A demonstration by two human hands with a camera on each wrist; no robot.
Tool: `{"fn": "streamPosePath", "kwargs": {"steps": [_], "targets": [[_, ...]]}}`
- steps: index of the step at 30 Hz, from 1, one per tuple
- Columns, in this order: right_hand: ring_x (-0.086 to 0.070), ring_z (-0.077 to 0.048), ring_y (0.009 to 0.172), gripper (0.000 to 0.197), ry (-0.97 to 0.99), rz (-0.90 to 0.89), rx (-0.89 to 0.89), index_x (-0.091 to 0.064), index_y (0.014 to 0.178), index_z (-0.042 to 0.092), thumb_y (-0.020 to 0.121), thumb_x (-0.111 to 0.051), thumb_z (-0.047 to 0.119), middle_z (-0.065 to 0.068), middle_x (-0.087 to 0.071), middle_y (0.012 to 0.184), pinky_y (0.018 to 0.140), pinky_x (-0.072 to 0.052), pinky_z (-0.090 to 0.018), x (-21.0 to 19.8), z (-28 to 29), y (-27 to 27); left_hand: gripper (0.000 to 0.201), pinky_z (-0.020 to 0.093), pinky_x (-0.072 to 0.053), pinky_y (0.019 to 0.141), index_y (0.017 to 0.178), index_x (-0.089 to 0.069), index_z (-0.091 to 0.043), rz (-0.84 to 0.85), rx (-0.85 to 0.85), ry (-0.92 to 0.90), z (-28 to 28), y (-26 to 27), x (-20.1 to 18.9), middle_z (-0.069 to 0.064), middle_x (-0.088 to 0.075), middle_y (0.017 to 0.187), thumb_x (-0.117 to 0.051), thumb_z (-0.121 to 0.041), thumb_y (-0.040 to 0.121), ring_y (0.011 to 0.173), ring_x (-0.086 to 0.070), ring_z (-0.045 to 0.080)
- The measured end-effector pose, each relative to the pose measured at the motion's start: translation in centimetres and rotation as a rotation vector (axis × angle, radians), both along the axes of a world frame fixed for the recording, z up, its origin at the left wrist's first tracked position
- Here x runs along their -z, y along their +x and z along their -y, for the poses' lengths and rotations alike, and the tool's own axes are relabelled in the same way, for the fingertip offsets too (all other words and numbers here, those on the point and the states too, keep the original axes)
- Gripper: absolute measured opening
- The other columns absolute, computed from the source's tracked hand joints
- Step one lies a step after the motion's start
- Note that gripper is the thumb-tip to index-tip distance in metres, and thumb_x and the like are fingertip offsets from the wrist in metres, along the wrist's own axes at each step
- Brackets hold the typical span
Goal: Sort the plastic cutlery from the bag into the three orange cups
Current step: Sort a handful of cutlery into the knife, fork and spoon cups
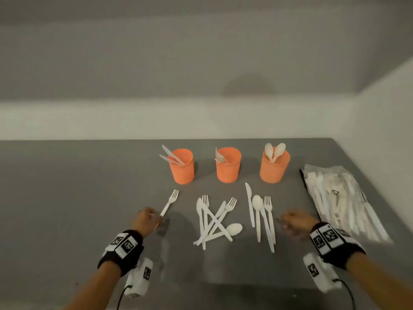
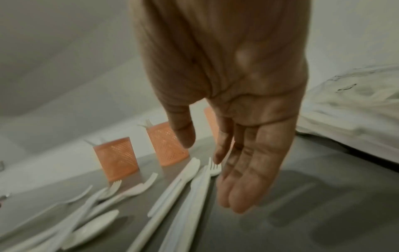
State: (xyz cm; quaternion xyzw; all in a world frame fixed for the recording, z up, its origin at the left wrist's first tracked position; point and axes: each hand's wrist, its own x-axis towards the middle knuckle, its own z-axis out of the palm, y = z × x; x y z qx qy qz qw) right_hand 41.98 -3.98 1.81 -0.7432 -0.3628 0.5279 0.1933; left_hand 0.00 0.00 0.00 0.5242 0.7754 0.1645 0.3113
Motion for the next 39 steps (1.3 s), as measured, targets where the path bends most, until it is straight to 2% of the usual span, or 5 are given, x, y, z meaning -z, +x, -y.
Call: {"fn": "streamPosePath", "kwargs": {"steps": [10,17,24,30,39], "targets": [[-0.056,-0.024,0.067,0.027,-0.001,0.322,-0.143,-0.048,0.068,0.014,0.09,-0.057,0.027,-0.006,-0.054,0.07,0.056,-0.045,-0.027,1.7,-0.8,-2.6,0.045,0.038,-0.037,0.099,0.124,-0.048,0.0,-0.141,0.072,-0.099,-3.1,1.9,1.1,0.025,-0.048,0.126,-0.063,-0.019,0.085,0.119,-0.046,0.037],[-0.052,-0.023,0.082,0.028,0.066,0.325,-0.121,-0.048,0.106,0.01,0.086,-0.062,0.022,-0.006,-0.054,0.092,0.054,-0.039,-0.022,3.0,-1.7,-4.1,0.035,0.035,-0.042,0.093,0.121,-0.05,-0.01,-0.115,0.322,-0.127,-1.3,7.7,1.5,0.017,-0.053,0.118,-0.05,-0.01,0.087,0.108,-0.055,0.034],[-0.06,-0.03,0.099,0.049,0.054,0.391,-0.134,-0.048,0.12,0.004,0.087,-0.056,0.04,-0.014,-0.06,0.116,0.078,-0.045,-0.03,3.8,-3.1,-5.1,0.095,0.04,-0.032,0.108,0.135,-0.035,-0.003,-0.3,0.346,-0.195,-1.0,14.3,0.8,0.017,-0.034,0.137,-0.051,-0.073,0.073,0.128,-0.037,0.033],[-0.058,-0.031,0.108,0.053,0.068,0.409,-0.139,-0.048,0.122,0.007,0.084,-0.058,0.044,-0.012,-0.059,0.119,0.089,-0.046,-0.035,4.3,-2.9,-5.0,0.084,0.035,-0.039,0.1,0.134,-0.031,0.002,-0.369,0.283,-0.211,-2.6,17.4,1.0,0.017,-0.039,0.135,-0.066,-0.049,0.077,0.124,-0.043,0.031],[-0.058,-0.03,0.108,0.05,0.079,0.441,-0.123,-0.051,0.119,0.005,0.086,-0.056,0.043,-0.012,-0.06,0.116,0.087,-0.046,-0.034,4.5,-3.2,-5.0,0.044,0.032,-0.043,0.069,0.118,-0.046,0.005,0.106,0.08,-0.238,-3.8,15.6,1.6,0.015,-0.058,0.099,-0.06,-0.02,0.085,0.085,-0.057,0.032]]}}
